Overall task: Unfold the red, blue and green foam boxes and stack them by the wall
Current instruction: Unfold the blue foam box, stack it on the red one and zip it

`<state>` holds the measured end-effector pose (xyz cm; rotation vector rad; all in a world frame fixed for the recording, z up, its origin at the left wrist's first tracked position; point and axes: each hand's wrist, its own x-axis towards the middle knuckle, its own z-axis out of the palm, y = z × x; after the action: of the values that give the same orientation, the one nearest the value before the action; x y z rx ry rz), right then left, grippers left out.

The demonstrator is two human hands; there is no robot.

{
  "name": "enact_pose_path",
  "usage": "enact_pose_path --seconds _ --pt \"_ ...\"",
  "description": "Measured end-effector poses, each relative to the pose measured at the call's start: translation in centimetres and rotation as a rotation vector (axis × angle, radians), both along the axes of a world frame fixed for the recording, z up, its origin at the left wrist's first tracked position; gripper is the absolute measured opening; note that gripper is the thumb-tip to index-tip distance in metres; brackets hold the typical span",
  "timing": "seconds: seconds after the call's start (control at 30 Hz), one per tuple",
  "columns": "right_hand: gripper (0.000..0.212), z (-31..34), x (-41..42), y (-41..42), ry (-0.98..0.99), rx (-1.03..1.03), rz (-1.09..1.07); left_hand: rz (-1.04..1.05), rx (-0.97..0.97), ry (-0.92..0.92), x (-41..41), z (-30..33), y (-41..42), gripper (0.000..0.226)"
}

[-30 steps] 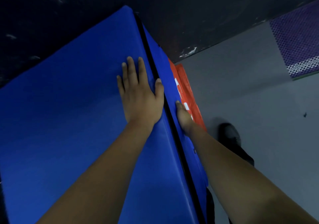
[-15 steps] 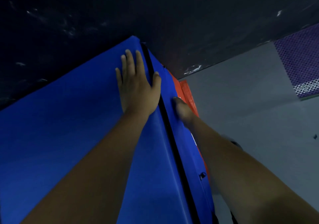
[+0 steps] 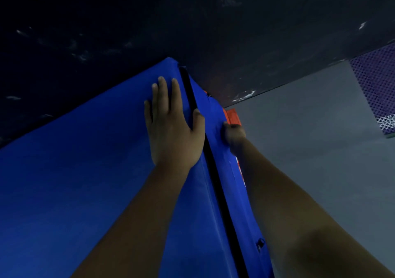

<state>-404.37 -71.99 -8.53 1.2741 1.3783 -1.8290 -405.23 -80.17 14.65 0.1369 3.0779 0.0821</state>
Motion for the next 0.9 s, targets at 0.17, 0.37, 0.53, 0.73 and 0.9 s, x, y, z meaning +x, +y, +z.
enact_pose_path --seconds 0.17,0.37,0.53,0.73,0.9 --pt "0.025 -1.1 -0.2 -0.4 -0.042 0.009 -0.269 -0.012 0.02 0.002 -0.1 0.1 -0.2 0.074" --pt "0.008 -1.4 -0.7 -0.6 0.019 0.16 0.007 -0.001 -0.003 0.026 -0.3 -0.2 0.0 0.074" --pt "0.05 3.3 -1.0 -0.2 0.286 0.05 0.172 0.016 -0.027 0.011 0.0 0.0 0.3 0.075" --pt "0.085 1.0 -3.8 -0.9 0.215 -0.215 0.163 0.013 -0.07 0.049 -0.3 -0.7 0.6 0.078" --pt "0.058 4.8 -6.4 0.1 0.244 -0.1 0.199 0.009 -0.056 0.041 -0.1 -0.4 0.9 0.078"
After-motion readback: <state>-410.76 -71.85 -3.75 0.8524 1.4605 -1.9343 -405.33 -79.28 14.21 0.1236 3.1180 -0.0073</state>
